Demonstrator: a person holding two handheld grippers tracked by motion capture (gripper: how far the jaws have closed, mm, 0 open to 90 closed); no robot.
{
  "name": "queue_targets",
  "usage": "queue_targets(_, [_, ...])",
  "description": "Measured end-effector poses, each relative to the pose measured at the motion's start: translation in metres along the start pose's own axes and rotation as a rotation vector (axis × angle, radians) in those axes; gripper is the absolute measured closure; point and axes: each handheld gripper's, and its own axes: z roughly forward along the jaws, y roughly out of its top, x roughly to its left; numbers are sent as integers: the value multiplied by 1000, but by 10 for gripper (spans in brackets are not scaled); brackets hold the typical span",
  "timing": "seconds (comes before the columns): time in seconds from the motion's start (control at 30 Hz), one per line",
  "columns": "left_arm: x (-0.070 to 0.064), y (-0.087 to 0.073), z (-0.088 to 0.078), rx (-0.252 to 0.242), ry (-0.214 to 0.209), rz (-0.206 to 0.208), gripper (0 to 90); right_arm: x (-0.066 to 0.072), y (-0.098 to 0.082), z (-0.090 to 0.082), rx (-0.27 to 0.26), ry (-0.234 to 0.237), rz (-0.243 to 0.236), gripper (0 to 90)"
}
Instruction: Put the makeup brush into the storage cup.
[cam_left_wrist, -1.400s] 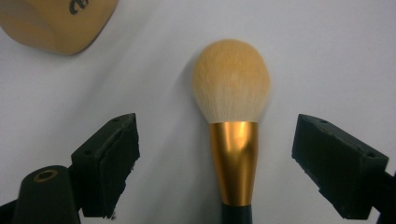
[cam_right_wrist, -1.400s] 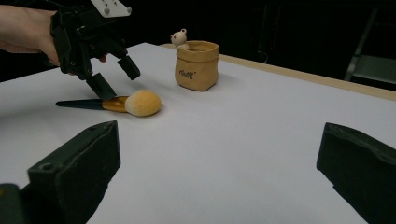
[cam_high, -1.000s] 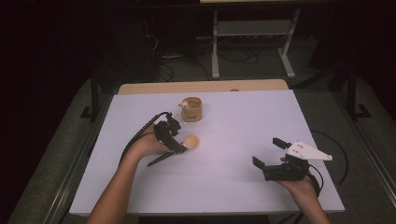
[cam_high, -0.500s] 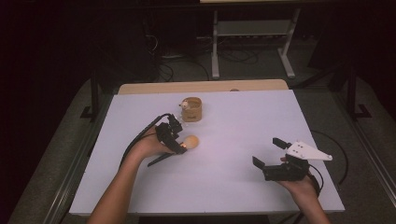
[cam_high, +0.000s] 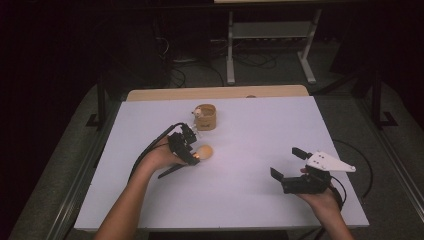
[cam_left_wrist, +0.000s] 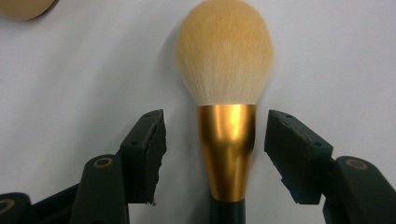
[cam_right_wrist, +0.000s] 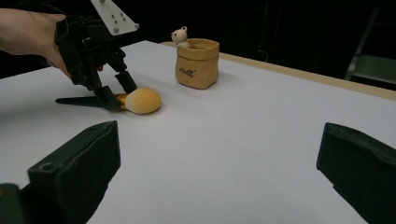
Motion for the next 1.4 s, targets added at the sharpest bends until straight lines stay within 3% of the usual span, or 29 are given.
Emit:
queue_targets(0.17, [1,1,1,23,-6,8,434,0,0,0,0,0,-1,0])
queue_targets(0.37, [-1,1,2,17,-13,-10,484,0,0,0,0,0,-2,0])
queue_targets(0.47, [0,2,3,37,-12,4,495,0,0,0,0,-1,-2,0])
queue_targets(1.4, [1,2,3,40,2,-2,612,0,0,0,0,-4,0,0])
